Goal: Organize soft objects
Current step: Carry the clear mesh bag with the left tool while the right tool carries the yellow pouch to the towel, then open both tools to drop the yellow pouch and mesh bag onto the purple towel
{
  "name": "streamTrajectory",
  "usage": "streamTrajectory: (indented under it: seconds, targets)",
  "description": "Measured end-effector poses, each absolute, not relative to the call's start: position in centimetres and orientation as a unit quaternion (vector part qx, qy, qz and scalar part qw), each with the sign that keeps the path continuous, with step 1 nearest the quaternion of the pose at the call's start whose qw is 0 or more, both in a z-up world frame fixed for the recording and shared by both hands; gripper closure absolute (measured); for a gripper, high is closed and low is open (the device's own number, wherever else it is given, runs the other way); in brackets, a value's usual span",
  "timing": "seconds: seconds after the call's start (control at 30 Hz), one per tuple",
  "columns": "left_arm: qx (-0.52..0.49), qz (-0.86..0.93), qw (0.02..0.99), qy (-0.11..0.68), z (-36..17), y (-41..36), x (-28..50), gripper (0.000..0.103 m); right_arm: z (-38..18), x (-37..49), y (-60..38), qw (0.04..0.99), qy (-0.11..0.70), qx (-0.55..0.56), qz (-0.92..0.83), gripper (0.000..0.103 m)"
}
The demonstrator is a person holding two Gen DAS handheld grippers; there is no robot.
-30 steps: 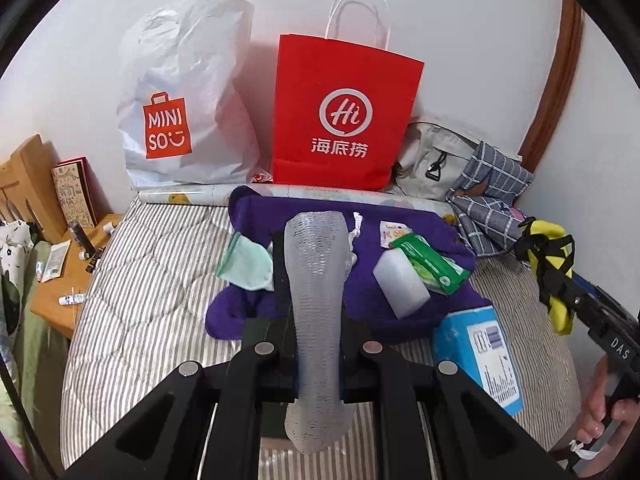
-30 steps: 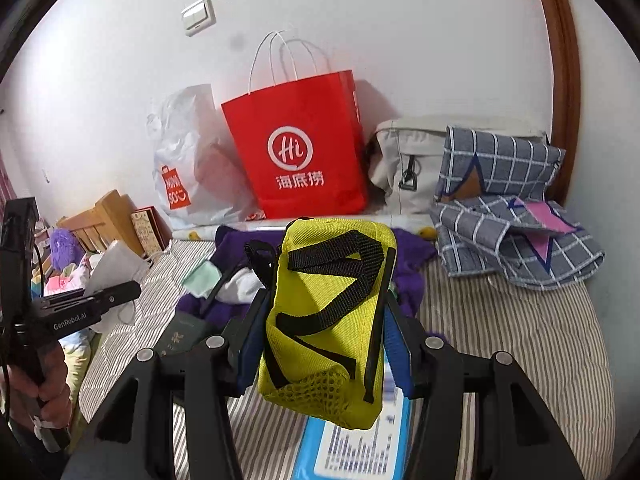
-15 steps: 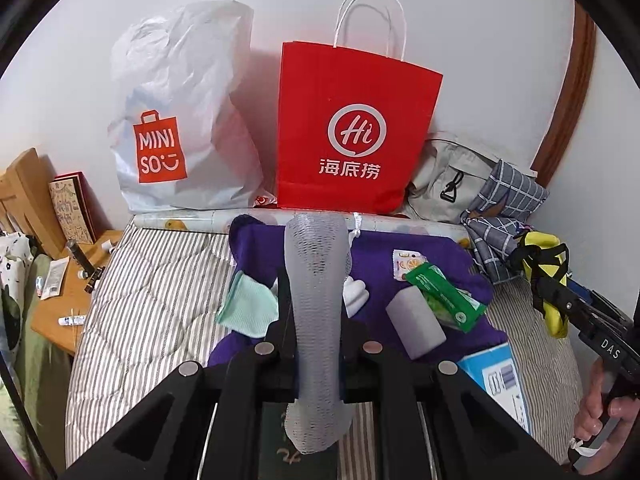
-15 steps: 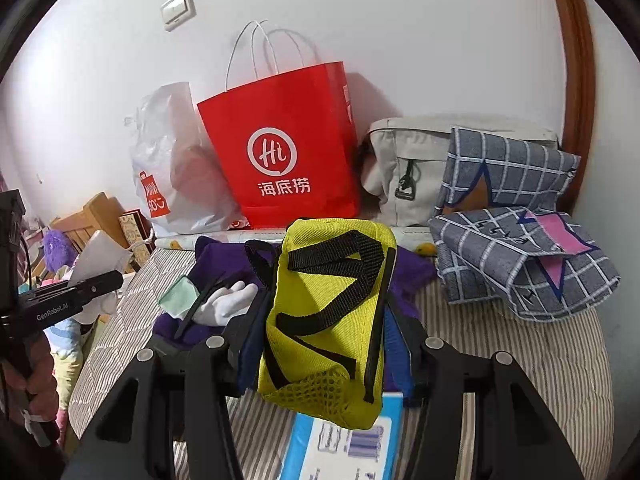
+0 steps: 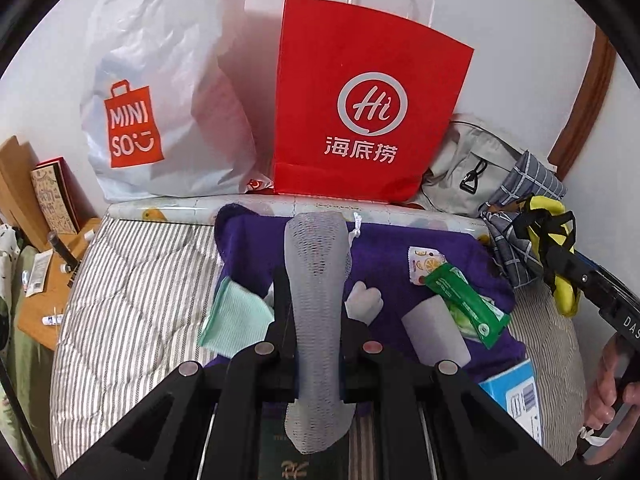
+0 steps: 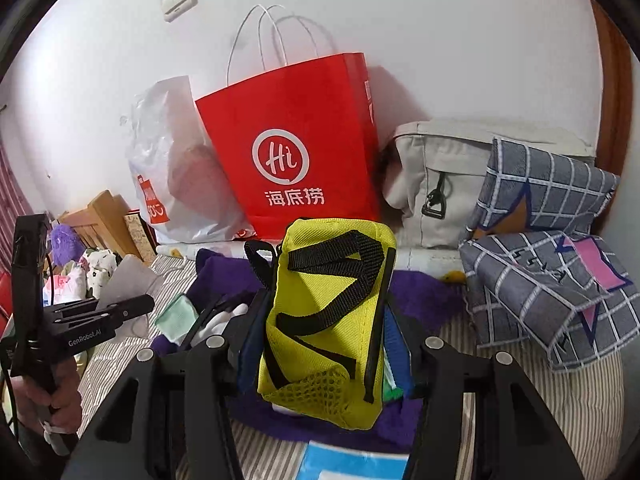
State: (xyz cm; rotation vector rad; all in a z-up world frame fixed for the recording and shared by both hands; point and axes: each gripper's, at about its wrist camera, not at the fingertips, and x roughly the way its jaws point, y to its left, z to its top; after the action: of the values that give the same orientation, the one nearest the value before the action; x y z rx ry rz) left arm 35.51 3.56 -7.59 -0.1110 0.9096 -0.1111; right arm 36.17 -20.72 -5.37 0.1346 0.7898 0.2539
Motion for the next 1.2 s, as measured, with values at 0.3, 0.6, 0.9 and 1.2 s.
streamTrajectory:
  seconds: [0.3, 0.6, 0.9, 1.2]
  targets:
    - [-0.045, -0.068, 0.887, 0.454, -8.8, 2.6, 37.9, 0.091, -7.0, 39.1, -19.5, 0.906, 0.396, 0.060, 0.139, 0.050]
    - [-0.045, -0.079, 0.877, 0.473, -10.8, 1.9, 39.6, 0.091, -10.4, 40.4, -19.6, 0.885, 0.443, 0.054, 0.137, 0.050]
    - [-0.036, -0.095, 0.868, 0.485, -12.5, 0.8, 40.8, 0.091, -12.4, 41.7, -18.8, 0.867, 0.474, 0.054, 0.147, 0.050]
    - [-0.048, -0.101, 0.863, 0.492, -13.6, 1.0, 42.2, 0.091, -14.2, 42.6, -18.2, 0.853, 0.498, 0.046, 0.151, 0.050]
